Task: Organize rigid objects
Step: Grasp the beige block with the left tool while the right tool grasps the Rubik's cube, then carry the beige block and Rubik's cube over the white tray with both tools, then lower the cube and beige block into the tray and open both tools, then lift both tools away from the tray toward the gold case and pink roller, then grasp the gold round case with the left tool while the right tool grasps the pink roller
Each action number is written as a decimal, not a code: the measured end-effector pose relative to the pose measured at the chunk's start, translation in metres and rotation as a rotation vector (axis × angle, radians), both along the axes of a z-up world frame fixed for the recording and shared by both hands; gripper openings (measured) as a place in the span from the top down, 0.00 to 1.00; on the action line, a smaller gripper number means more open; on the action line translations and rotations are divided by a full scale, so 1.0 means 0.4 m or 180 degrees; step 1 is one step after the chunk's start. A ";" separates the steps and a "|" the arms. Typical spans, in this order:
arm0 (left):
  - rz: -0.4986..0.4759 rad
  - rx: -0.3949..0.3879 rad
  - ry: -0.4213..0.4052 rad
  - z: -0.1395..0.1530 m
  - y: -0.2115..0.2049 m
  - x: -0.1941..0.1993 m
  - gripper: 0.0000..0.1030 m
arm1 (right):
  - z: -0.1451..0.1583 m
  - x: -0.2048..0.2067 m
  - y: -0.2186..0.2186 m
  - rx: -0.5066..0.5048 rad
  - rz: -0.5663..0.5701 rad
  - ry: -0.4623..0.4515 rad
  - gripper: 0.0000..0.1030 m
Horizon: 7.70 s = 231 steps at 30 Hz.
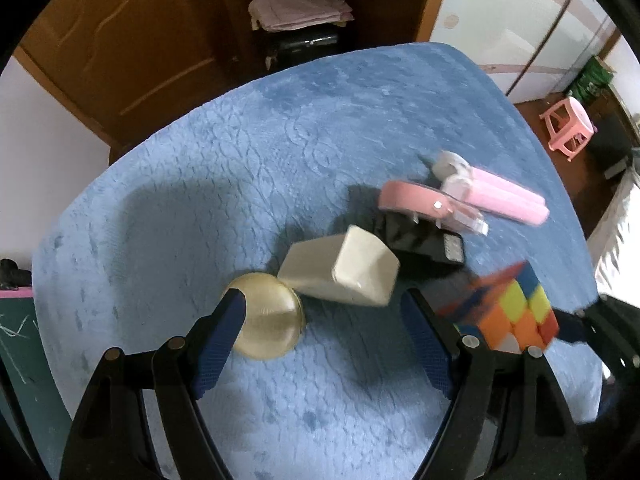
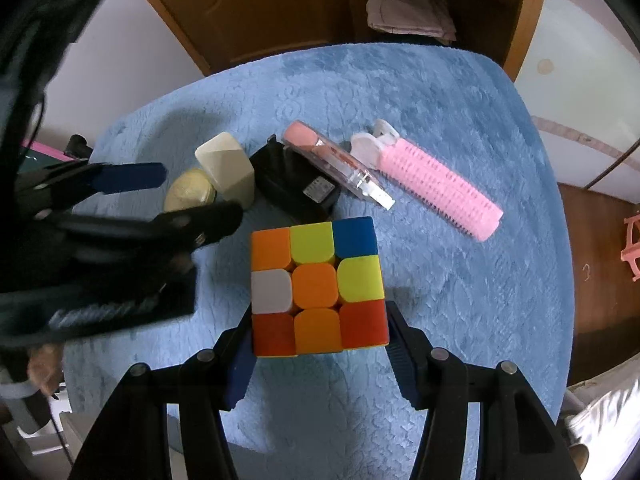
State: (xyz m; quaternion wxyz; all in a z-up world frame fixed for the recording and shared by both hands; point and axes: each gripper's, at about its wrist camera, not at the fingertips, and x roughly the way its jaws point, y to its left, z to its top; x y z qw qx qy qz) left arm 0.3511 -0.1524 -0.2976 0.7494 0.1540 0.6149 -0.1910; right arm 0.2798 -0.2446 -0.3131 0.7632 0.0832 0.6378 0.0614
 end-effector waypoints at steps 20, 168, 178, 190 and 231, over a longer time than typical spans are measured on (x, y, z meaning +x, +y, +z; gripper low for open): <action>-0.0020 -0.0238 -0.0213 0.008 0.019 -0.025 0.71 | -0.006 -0.013 -0.011 0.0043 -0.0008 -0.0022 0.44; -0.0086 -0.0602 -0.0673 0.478 0.248 -0.755 0.32 | 0.514 -0.707 0.168 -0.0544 0.0126 -0.0768 0.41; 0.0077 -0.0489 -0.0800 0.525 0.243 -0.635 0.32 | 0.543 -0.610 0.121 -0.0513 0.0206 -0.0880 0.41; 0.0264 -0.0389 -0.0765 0.521 0.207 -0.434 0.32 | 0.558 -0.437 0.028 -0.0526 0.0228 -0.0974 0.41; 0.1488 -0.0411 0.0507 -0.013 0.143 0.008 0.32 | -0.016 0.125 -0.178 -0.0666 0.0611 -0.0234 0.41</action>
